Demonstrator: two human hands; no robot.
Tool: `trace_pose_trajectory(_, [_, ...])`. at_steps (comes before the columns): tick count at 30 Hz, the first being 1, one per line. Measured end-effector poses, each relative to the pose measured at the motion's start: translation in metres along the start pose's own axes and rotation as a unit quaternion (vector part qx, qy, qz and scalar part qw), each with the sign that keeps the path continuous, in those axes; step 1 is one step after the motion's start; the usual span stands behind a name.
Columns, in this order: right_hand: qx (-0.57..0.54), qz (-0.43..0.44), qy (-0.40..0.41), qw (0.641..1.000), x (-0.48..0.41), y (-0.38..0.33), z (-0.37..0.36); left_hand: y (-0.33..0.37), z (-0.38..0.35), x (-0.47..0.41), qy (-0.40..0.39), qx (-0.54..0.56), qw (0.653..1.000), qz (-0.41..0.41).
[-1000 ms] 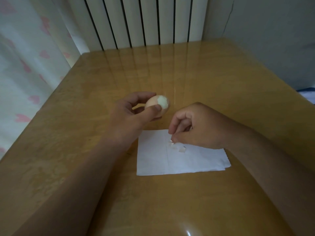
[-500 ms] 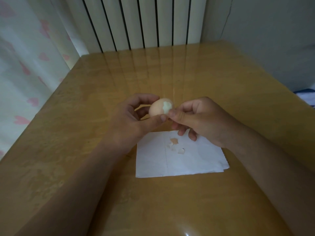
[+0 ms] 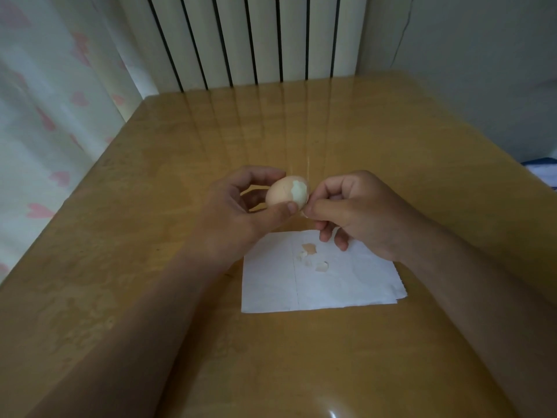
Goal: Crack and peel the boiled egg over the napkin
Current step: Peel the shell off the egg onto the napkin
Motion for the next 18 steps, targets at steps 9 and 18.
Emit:
trace_pose_trajectory(9, [0.044, 0.007, -0.014, 0.999, -0.0005, 0.0029, 0.0, -0.0061, 0.0043, -0.0068, 0.025, 0.052, 0.997, 0.045])
trace_pose_trajectory(18, [0.152, 0.056, -0.151, 0.975, 0.0085, -0.0022, -0.0047, -0.0078, 0.0063, -0.0093, 0.025, 0.092, 0.993, 0.064])
Point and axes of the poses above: each hand's wrist, its own x-axis away from the middle knuckle, its own z-axis out of the back of the hand, y = z × x, the point moved 3 cm from there along -x, towards the middle knuckle, and after that the axes turned 12 degrees about z, right-handed, at the moved point
